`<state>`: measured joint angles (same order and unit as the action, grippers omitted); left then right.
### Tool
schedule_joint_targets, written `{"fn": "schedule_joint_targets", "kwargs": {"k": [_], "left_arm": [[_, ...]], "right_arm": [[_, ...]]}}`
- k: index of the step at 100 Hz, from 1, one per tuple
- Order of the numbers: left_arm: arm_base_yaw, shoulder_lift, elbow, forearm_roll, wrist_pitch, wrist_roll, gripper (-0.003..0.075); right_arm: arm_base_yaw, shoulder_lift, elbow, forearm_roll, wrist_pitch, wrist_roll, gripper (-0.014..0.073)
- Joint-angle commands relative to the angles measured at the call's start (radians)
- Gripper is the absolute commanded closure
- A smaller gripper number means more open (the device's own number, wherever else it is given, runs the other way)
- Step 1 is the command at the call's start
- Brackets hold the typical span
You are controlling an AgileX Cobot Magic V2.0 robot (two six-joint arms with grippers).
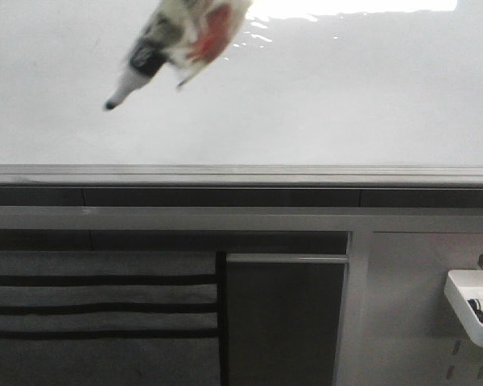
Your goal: Write number 3 on whiteboard
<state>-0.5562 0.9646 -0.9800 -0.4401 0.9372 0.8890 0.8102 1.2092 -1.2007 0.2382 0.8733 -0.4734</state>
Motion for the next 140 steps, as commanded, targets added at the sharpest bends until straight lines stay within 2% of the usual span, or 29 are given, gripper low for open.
{"fn": "schedule_joint_targets", "kwargs": {"k": [1, 7, 14, 33, 52, 78, 93, 102, 111, 118, 127, 140], "left_arm": [[0.061, -0.067, -0.027, -0.040, -0.053, -0.050, 0.0279], [0.108, -0.102, -0.012, -0.040, -0.055, -0.068, 0.0279], [0.155, -0.148, 0.018, -0.046, -0.060, -0.079, 0.0279], [0.241, -0.241, 0.142, -0.094, -0.117, -0.084, 0.0279], [0.250, -0.258, 0.189, -0.096, -0.163, -0.084, 0.0279], [0.250, -0.258, 0.189, -0.096, -0.167, -0.084, 0.0279], [0.250, -0.258, 0.189, -0.096, -0.167, -0.084, 0.0279], [0.250, -0.258, 0.189, -0.096, -0.167, -0.084, 0.0279], [0.250, -0.258, 0.189, -0.096, -0.167, -0.084, 0.0279], [0.250, -0.258, 0.189, -0.096, -0.167, -0.084, 0.0279], [0.250, -0.258, 0.189, -0.096, -0.167, -0.084, 0.0279], [0.250, -0.258, 0.189, -0.096, -0.167, -0.084, 0.0279]], "right_arm": [[-0.003, -0.079, -0.017, -0.156, -0.057, 0.191, 0.0623], [-0.008, -0.131, 0.012, -0.275, -0.057, 0.326, 0.0623], [-0.033, -0.196, 0.064, -0.351, -0.058, 0.414, 0.0623], [-0.164, -0.356, 0.252, -0.361, -0.142, 0.519, 0.0623], [-0.193, -0.440, 0.384, -0.359, -0.239, 0.532, 0.0623], [-0.193, -0.433, 0.388, -0.359, -0.251, 0.532, 0.0622], [-0.195, -0.413, 0.385, -0.333, -0.308, 0.549, 0.0623], [-0.239, -0.388, 0.352, -0.333, -0.291, 0.581, 0.0623], [-0.328, -0.363, 0.294, -0.324, -0.235, 0.581, 0.0623], [-0.397, -0.343, 0.252, -0.313, -0.200, 0.555, 0.0623], [-0.471, -0.308, 0.214, -0.208, -0.183, 0.450, 0.0623], [-0.527, -0.215, 0.180, 0.115, -0.150, 0.175, 0.0622]]}}
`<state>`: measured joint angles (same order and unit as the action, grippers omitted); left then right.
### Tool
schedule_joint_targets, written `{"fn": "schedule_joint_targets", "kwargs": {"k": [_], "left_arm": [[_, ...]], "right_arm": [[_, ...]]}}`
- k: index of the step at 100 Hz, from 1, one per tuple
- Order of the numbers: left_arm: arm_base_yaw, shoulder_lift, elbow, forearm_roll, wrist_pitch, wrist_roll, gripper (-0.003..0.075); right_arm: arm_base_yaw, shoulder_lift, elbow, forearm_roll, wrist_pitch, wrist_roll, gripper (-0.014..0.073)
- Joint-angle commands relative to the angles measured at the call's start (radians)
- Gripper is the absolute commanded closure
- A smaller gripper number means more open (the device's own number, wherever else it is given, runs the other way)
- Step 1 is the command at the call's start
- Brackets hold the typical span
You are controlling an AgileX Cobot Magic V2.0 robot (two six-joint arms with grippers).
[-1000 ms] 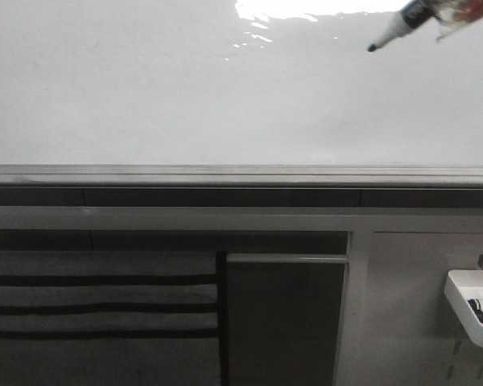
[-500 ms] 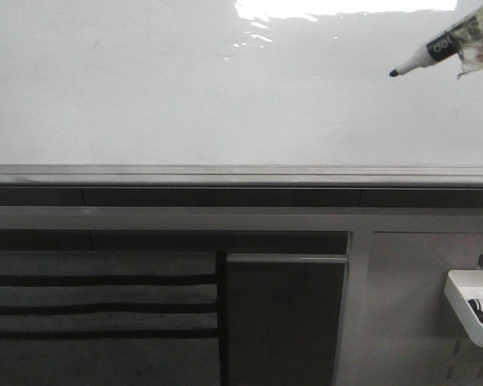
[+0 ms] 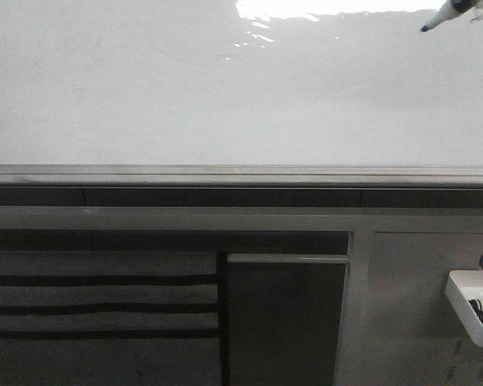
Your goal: Write number 3 on whiteboard
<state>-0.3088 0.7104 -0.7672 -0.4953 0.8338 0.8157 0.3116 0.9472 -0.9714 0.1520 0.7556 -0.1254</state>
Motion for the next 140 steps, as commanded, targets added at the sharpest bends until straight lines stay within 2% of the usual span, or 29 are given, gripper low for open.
{"fn": "schedule_joint_targets", "kwargs": {"k": [1, 12, 37, 48, 76, 102, 118, 129, 140], "left_arm": [[0.002, -0.004, -0.024, -0.041, -0.063, -0.011, 0.0279], [0.002, -0.004, -0.024, -0.041, -0.063, -0.011, 0.0279], [0.002, -0.004, -0.024, -0.041, -0.063, -0.011, 0.0279], [0.002, -0.004, -0.024, -0.041, -0.063, -0.011, 0.0279], [0.002, -0.004, -0.024, -0.041, -0.063, -0.011, 0.0279], [0.002, -0.004, -0.024, -0.041, -0.063, -0.011, 0.0279], [0.002, -0.004, -0.024, -0.041, -0.063, -0.011, 0.0279], [0.002, -0.004, -0.024, -0.041, -0.063, -0.011, 0.0279], [0.002, -0.004, -0.024, -0.041, -0.063, -0.011, 0.0279]], "right_arm": [[-0.030, 0.052, -0.052, 0.215, -0.032, -0.196, 0.0622], [-0.026, 0.134, -0.080, 0.313, -0.075, -0.285, 0.0622], [0.020, 0.244, -0.157, 0.325, -0.163, -0.325, 0.0622], [0.060, 0.310, -0.218, 0.325, -0.163, -0.370, 0.0622], [0.057, 0.444, -0.331, 0.313, -0.148, -0.408, 0.0622], [0.031, 0.477, -0.333, 0.249, -0.249, -0.407, 0.0622], [-0.038, 0.477, -0.333, 0.243, -0.211, -0.407, 0.0622], [-0.091, 0.473, -0.333, 0.243, -0.100, -0.407, 0.0622], [-0.089, 0.475, -0.319, 0.251, -0.022, -0.407, 0.0622]]}}
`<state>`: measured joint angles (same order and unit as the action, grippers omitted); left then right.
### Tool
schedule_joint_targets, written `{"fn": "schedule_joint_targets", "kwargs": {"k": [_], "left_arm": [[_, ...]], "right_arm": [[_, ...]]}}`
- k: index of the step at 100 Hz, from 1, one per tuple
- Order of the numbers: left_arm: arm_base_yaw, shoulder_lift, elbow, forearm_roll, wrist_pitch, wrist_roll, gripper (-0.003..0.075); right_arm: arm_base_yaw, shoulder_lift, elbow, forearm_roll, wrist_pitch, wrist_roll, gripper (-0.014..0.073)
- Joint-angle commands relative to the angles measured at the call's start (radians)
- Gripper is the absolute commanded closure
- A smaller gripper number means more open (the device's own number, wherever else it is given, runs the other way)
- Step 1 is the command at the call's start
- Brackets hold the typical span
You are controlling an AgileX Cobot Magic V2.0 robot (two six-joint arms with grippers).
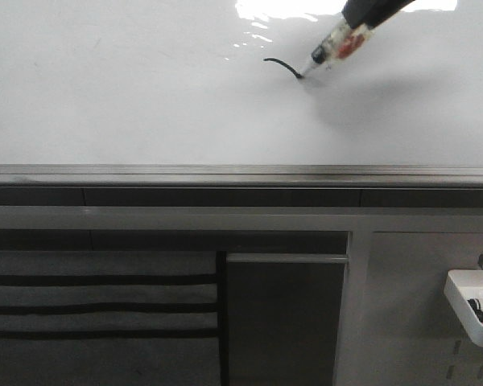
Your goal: Write number 3 on whiteboard
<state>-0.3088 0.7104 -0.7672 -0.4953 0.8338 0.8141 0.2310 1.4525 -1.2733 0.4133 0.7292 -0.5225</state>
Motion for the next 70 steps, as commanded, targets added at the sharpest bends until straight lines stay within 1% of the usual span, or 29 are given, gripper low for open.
{"fn": "schedule_joint_targets", "kwargs": {"k": [1, 17, 22, 28, 36, 52, 62, 70], "left_arm": [[0.002, -0.004, -0.024, -0.041, -0.063, -0.009, 0.0279], [0.002, -0.004, -0.024, -0.041, -0.063, -0.009, 0.0279], [0.002, -0.004, -0.024, -0.041, -0.063, -0.009, 0.0279], [0.002, -0.004, -0.024, -0.041, -0.063, -0.009, 0.0279], [0.002, -0.004, -0.024, -0.041, -0.063, -0.009, 0.0279], [0.002, -0.004, -0.024, -0.041, -0.063, -0.009, 0.0279], [0.002, -0.004, -0.024, -0.041, -0.063, -0.009, 0.0279], [0.002, -0.004, -0.024, -0.041, -0.063, -0.009, 0.0279]], "right_arm": [[-0.007, -0.031, -0.018, -0.011, 0.004, -0.010, 0.0622], [0.056, 0.005, -0.009, 0.007, -0.108, -0.010, 0.0622], [0.069, 0.017, -0.011, 0.007, -0.152, -0.010, 0.0623], [0.068, 0.019, -0.011, 0.007, -0.168, -0.010, 0.0622], [0.042, 0.012, -0.011, -0.020, -0.137, -0.010, 0.0622], [-0.033, -0.016, -0.011, -0.028, 0.011, -0.010, 0.0622], [-0.029, -0.018, -0.002, -0.020, 0.072, -0.010, 0.0622], [-0.004, -0.011, 0.012, 0.004, 0.041, -0.010, 0.0622]]}}
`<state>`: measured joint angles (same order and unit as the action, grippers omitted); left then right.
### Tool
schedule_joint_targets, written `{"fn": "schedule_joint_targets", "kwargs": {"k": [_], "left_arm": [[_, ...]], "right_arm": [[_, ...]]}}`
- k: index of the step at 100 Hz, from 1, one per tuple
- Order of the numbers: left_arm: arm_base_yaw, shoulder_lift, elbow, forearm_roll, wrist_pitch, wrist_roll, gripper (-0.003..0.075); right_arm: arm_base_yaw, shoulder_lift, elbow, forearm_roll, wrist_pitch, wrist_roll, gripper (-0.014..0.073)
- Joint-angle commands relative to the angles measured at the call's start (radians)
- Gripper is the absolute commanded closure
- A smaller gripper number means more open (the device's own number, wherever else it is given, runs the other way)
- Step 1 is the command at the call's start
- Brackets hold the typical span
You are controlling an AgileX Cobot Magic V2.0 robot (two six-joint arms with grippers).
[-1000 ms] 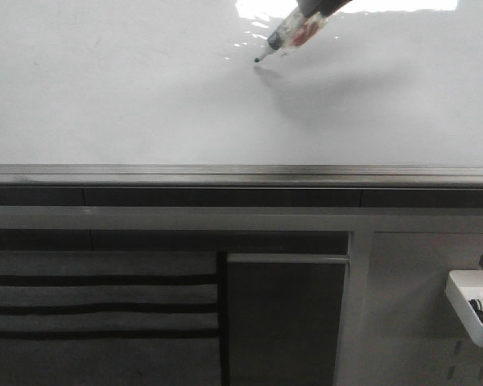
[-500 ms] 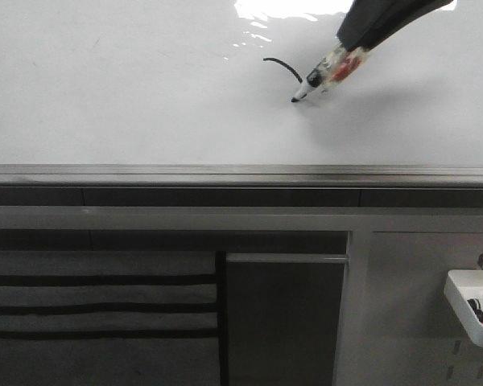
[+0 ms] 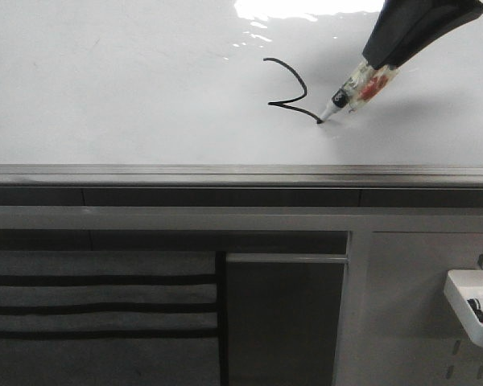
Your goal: Write number 3 on whiteboard
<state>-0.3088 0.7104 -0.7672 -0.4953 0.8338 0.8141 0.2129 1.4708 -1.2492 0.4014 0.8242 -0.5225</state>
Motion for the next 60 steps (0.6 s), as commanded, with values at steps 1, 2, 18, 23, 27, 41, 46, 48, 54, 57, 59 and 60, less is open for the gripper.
{"fn": "schedule_joint_targets", "kwargs": {"k": [1, 2, 18, 23, 27, 41, 46, 48, 54, 57, 59, 60], "left_arm": [[0.002, -0.004, -0.024, -0.041, -0.063, -0.009, 0.0279], [0.002, -0.004, -0.024, -0.041, -0.063, -0.009, 0.0279], [0.002, -0.004, -0.024, -0.041, -0.063, -0.009, 0.0279], [0.002, -0.004, -0.024, -0.041, -0.063, -0.009, 0.0279], [0.002, -0.004, -0.024, -0.041, -0.063, -0.009, 0.0279], [0.002, -0.004, -0.024, -0.041, -0.063, -0.009, 0.0279], [0.002, -0.004, -0.024, -0.041, -0.063, -0.009, 0.0279], [0.002, -0.004, -0.024, -0.041, -0.063, -0.009, 0.0279], [0.002, -0.004, -0.024, -0.041, -0.063, -0.009, 0.0279], [0.002, -0.004, -0.024, -0.041, -0.063, -0.009, 0.0279], [0.002, -0.004, -0.024, -0.041, -0.063, -0.009, 0.0279], [0.002, -0.004, -0.024, -0.041, -0.063, -0.009, 0.0279]], "right_arm": [[0.019, -0.026, -0.011, 0.016, -0.058, -0.010, 0.0622], [0.022, -0.026, -0.009, 0.022, -0.066, -0.010, 0.0622], [0.101, 0.038, -0.012, 0.047, -0.204, -0.010, 0.0622], [0.122, 0.062, -0.026, 0.047, -0.241, -0.010, 0.0623], [0.130, 0.072, -0.042, 0.047, -0.241, -0.010, 0.0623], [0.153, 0.025, -0.088, 0.107, -0.115, -0.032, 0.0622], [0.165, -0.024, -0.080, 0.137, -0.083, -0.075, 0.0622], [0.168, -0.047, -0.074, 0.141, -0.074, -0.081, 0.0623], [0.186, -0.110, -0.046, 0.148, -0.054, -0.097, 0.0622], [0.194, -0.150, -0.028, 0.148, -0.049, -0.109, 0.0622], [0.200, -0.174, -0.012, 0.148, -0.047, -0.120, 0.0623], [0.202, -0.182, -0.006, 0.148, -0.047, -0.124, 0.0622]]}}
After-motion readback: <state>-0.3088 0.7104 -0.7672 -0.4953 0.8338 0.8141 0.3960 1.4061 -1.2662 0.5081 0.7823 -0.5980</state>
